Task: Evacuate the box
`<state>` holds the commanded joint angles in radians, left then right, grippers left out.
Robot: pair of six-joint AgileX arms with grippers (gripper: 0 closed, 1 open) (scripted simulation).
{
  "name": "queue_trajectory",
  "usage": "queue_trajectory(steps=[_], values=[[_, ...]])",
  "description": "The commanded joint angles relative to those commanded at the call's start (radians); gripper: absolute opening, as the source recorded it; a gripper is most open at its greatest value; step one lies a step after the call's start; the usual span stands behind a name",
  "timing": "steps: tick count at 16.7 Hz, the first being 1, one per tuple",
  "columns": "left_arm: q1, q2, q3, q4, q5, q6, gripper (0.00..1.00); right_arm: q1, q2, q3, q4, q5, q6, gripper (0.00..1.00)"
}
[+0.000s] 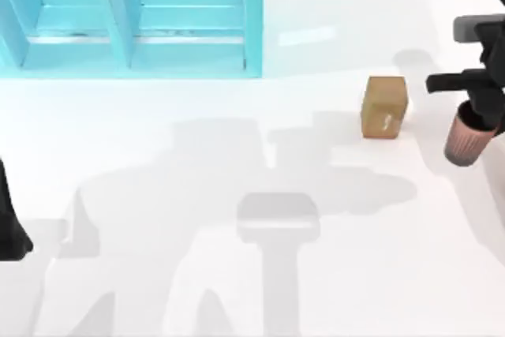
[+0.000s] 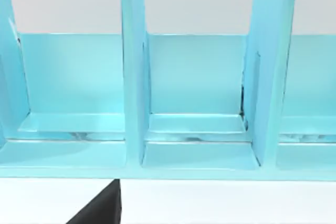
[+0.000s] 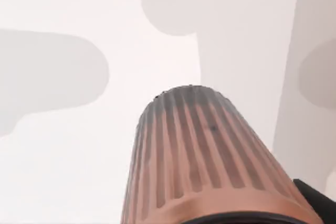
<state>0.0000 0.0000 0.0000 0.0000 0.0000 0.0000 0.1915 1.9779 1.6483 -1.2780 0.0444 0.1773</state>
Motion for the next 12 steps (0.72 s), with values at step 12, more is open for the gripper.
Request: queue_trajectory(steps=[12], values=[[0.000, 0.000, 0.000, 0.000, 0.000, 0.000, 1.00, 0.111, -0.050, -0.175, 0.123, 0.011, 0.141, 0.00]])
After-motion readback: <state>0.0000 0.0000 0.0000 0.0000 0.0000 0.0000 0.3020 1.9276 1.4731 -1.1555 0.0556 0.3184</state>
